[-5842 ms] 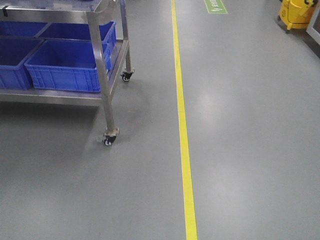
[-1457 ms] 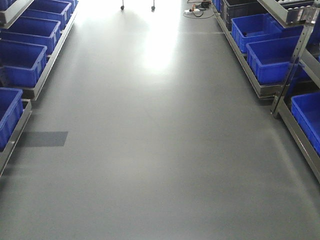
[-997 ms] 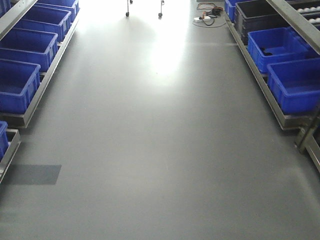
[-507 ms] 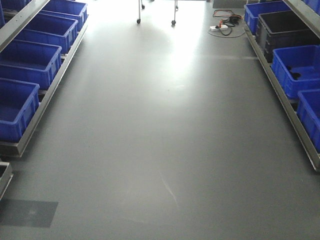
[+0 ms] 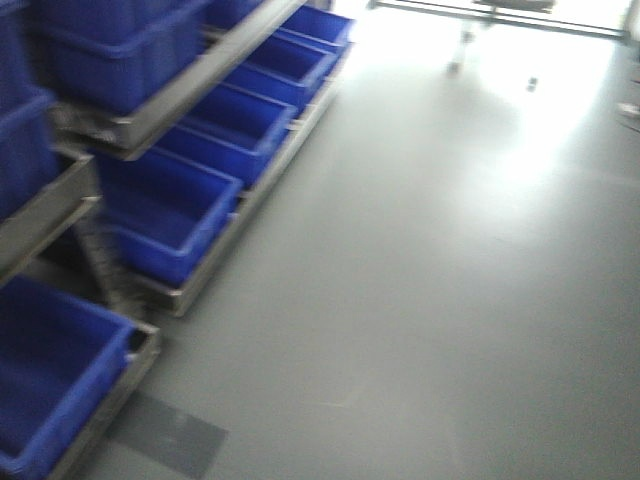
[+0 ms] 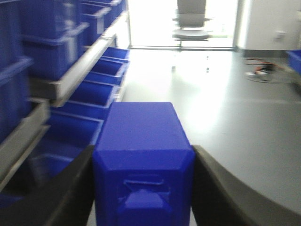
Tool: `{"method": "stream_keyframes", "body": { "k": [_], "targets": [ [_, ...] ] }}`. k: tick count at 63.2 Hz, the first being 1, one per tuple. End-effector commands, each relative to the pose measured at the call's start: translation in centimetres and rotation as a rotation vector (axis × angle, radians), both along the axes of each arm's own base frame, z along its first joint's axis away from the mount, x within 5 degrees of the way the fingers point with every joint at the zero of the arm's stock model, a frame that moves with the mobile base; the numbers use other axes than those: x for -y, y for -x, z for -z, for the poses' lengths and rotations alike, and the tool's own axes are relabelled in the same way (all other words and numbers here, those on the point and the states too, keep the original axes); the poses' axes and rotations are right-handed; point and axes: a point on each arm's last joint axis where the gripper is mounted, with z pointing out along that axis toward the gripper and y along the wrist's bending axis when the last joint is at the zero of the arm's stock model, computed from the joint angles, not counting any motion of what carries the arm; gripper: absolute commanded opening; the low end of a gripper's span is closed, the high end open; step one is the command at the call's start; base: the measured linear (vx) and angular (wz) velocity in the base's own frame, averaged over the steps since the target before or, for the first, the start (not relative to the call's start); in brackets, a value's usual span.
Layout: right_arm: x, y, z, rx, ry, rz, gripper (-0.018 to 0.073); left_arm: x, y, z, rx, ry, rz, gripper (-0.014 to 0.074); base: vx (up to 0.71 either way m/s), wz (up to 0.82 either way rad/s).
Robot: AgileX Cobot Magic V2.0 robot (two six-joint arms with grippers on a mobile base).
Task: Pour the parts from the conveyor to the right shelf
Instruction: 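Turn toward the shelf and stop facing an empty blue bin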
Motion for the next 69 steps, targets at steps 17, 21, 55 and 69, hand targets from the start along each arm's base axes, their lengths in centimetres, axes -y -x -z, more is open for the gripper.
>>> {"method": "stream_keyframes", "body": {
  "k": [17,21,55,69],
  "targets": [
    [0.01,-0.04,-0.23,0.069,0.014,0.000,-0.0009,0.13,-0.01,-1.36,0.087,0.029,0.014,-0.0006,0.27,1.14],
    [0.01,-0.04,-0.23,0.069,0.014,0.000,-0.0009,0.13,-0.01,-1.36,0.087,0.029,0.014,-0.0006,0.23,1.09],
    [0.01,-0.04,-0.25,0.072,0.014,0.000,-0.0009,0.13,-0.01,-1.36,0.087,0.029,0.014,-0.0006,0.15,0.95],
    [0.01,-0.04,-0.25,0.072,0.014,0.000,-0.0009,0.13,-0.01,-1.36,0.087,0.029,0.013,-0.0006,0.04,0.83]
  ]
}}
